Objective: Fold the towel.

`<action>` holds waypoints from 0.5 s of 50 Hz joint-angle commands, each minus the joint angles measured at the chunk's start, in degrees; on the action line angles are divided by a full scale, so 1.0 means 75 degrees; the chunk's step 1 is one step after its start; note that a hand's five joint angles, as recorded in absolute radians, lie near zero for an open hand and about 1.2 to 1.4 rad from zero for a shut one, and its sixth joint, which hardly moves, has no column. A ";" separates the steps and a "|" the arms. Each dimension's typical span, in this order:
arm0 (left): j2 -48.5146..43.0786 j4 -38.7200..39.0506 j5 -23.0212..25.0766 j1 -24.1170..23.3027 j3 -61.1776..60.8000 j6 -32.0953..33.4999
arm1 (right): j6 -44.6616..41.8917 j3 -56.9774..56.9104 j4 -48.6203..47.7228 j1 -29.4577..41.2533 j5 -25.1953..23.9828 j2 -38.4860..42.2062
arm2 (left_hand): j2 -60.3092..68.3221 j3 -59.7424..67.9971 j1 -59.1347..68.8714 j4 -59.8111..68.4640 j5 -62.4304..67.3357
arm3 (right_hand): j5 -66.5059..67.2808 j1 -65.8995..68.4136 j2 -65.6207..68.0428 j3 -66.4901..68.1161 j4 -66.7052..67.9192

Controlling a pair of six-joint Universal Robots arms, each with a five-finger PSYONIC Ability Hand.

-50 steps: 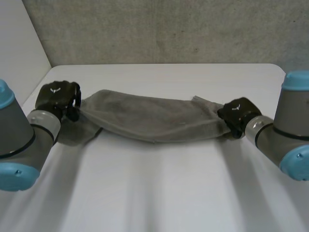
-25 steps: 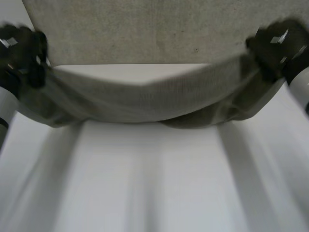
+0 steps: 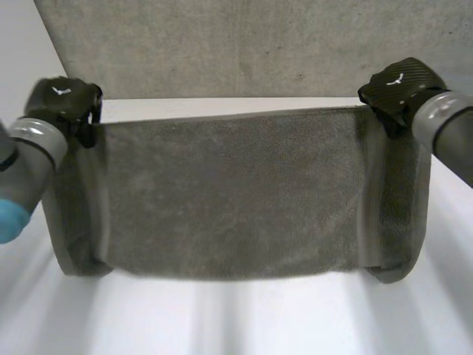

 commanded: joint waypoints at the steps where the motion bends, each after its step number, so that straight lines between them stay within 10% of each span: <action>1: -0.1441 -0.0642 -0.0094 -0.0169 0.2786 0.0173 | -0.0012 -0.1578 -0.1127 0.0020 0.0571 0.1081 | -0.0993 -0.1209 -0.0327 -0.1013 -0.1944 | 0.0440 0.0480 0.0721 0.0422 0.0407; 11: -0.0624 0.0375 -0.0071 -0.0299 0.3998 -0.1196 | 0.0059 -0.0562 -0.5255 0.0067 0.0936 -0.0181 | -0.0993 -0.1209 -0.0327 -0.1013 -0.1944 | 0.0440 0.0480 0.0721 0.0422 0.0407; 25: -0.0364 0.0658 0.0023 -0.0193 0.1788 -0.1620 | 0.0305 0.0481 -0.3222 0.0184 0.0480 -0.0313 | -0.0993 -0.1209 -0.0327 -0.1013 -0.1944 | 0.0440 0.0480 0.0721 0.0422 0.0407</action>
